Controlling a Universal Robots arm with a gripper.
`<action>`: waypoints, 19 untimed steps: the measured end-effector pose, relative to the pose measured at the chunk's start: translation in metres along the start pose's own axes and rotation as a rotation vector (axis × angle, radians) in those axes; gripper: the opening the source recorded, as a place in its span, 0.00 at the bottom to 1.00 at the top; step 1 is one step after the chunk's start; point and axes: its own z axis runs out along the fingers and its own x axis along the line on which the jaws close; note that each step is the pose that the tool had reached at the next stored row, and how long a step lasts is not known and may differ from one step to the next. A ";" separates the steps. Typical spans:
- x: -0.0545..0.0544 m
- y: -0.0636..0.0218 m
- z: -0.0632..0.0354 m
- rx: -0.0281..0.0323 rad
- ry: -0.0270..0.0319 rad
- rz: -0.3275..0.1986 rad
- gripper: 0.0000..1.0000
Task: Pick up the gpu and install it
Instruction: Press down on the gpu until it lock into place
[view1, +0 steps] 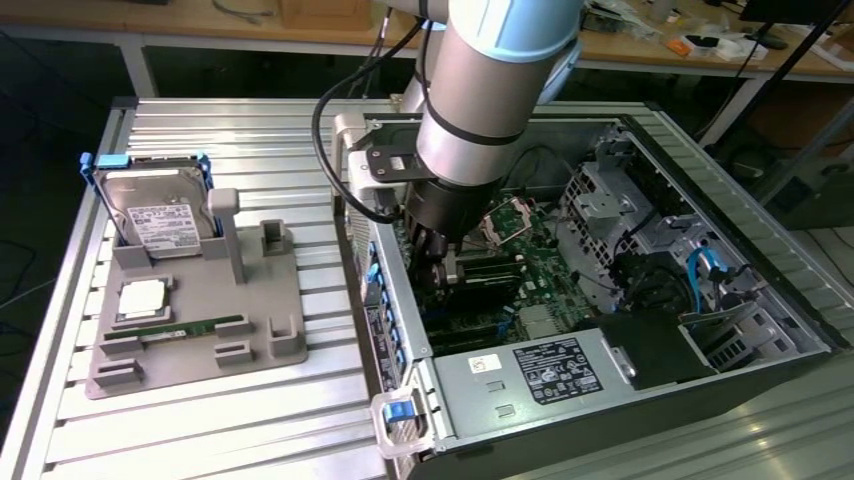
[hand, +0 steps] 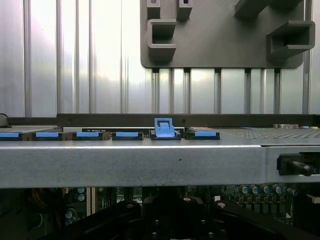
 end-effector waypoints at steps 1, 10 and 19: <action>0.000 0.0000 0.0000 0.0000 0.0000 0.000 0.11; 0.000 0.0011 0.0039 0.0000 0.0003 0.000 0.11; 0.000 0.0012 -0.0001 0.0031 -0.0005 0.000 0.11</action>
